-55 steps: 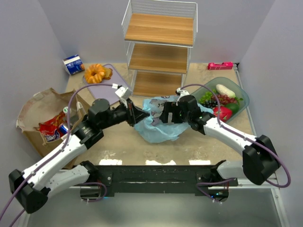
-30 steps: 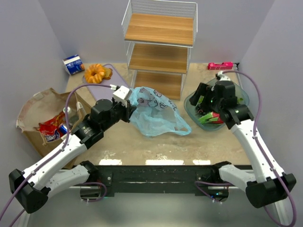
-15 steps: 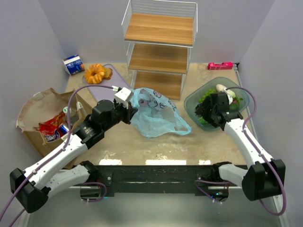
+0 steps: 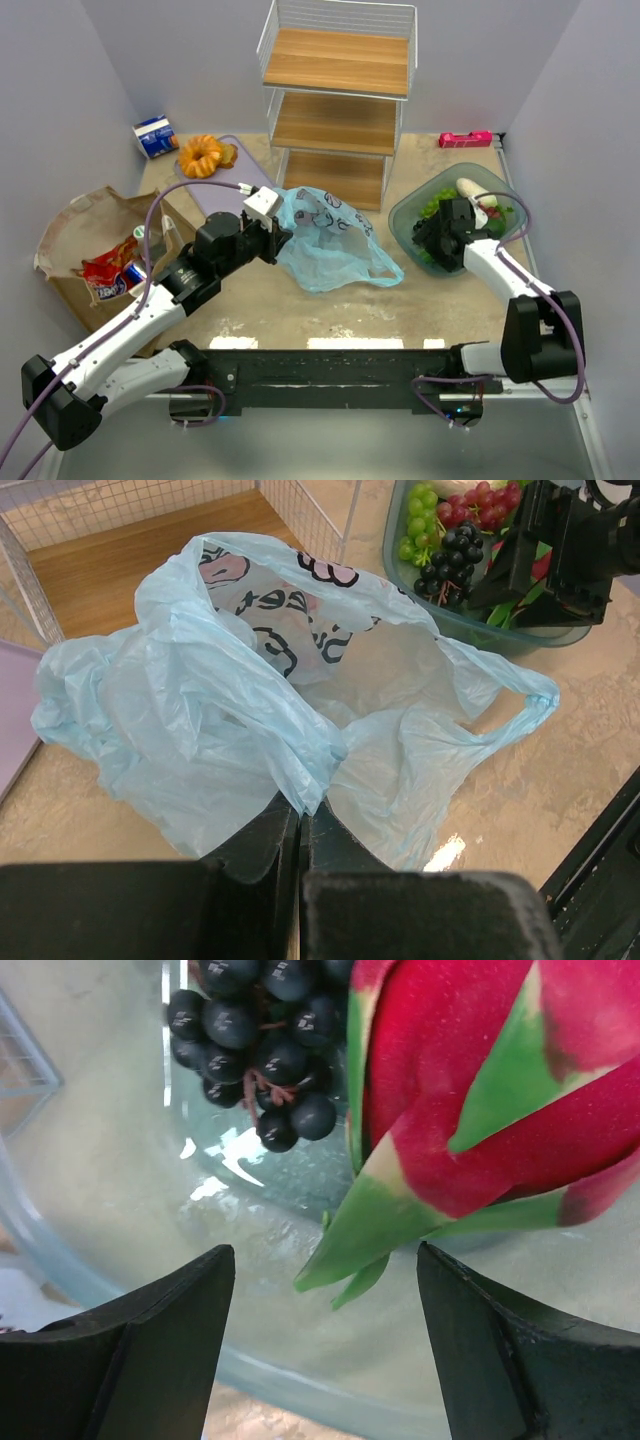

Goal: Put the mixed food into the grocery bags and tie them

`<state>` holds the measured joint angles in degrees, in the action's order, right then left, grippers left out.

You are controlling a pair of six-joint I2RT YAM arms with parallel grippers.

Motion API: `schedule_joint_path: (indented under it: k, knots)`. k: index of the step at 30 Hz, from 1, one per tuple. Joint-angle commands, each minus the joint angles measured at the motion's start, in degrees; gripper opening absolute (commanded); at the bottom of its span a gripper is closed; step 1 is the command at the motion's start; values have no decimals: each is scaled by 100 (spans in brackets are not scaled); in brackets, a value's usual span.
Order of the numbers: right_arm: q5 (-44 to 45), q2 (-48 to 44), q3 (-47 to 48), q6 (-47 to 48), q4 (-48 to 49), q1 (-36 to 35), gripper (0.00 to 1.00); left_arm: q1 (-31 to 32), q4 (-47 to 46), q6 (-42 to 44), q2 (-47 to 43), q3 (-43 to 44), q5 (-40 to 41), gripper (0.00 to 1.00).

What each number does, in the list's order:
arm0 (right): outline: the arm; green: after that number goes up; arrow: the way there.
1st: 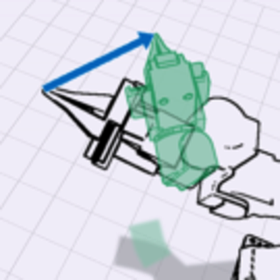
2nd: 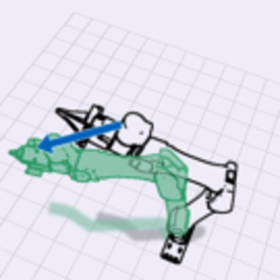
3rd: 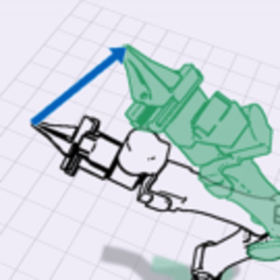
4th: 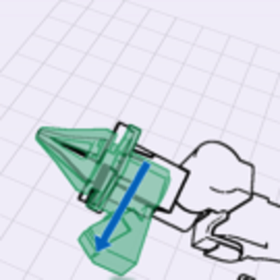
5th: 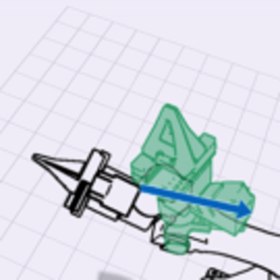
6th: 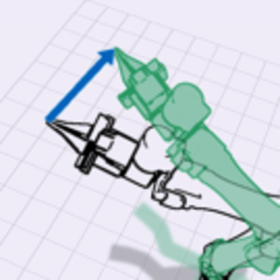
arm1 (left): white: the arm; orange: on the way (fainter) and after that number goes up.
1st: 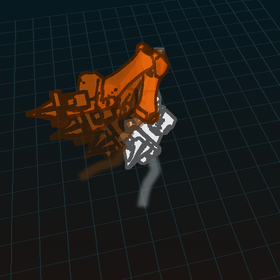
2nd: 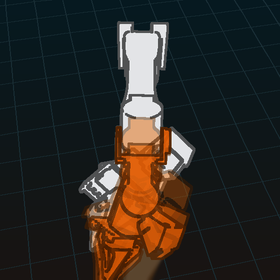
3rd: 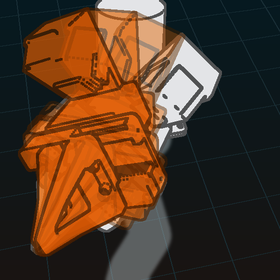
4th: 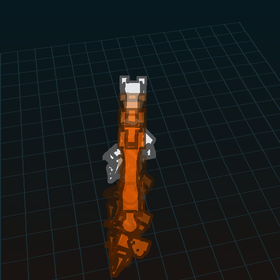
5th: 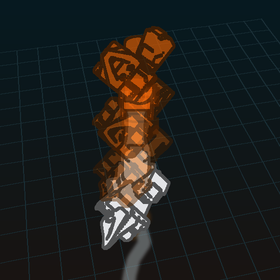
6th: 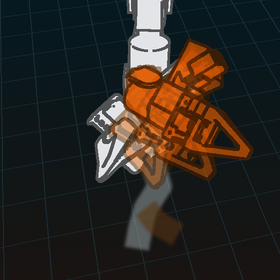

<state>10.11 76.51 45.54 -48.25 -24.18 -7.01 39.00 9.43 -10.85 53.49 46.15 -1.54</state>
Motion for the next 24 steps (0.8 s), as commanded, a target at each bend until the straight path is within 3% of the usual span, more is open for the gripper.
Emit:
schedule_joint_path:
  k: [1, 4, 5, 7, 8, 10, 19, 21, 24]
  knots:
    - [369, 162, -168, -185, 493, 24, 75, -42, -301, 74, -23, -10, -118, 0]
    - [395, 382, -133, -36, 625, 15, 60, -42, -363, 92, -58, -36, -197, 0]
    - [361, 408, -116, 69, 652, 24, 47, -42, -372, 92, -50, -36, -206, 0]
    - [395, 347, -54, 149, 556, 15, 31, -42, -363, 101, -50, -45, -198, 0]
    - [448, 173, -28, 210, 512, 15, 15, -42, -354, 101, -41, -45, -197, 0]
    - [650, -38, 51, 272, 258, 24, 0, -42, -363, 101, -41, -45, -206, 0]
    - [1037, -1795, 842, 834, -789, 24, 0, -42, -407, 92, 56, -45, -382, 0]
    - [661, -2069, 1027, 1158, -755, 15, 0, -42, -416, 92, 47, -45, -461, 0]
    - [-972, -2482, 1045, 1871, -237, 15, 0, -42, -425, 127, 64, -36, -514, 0]
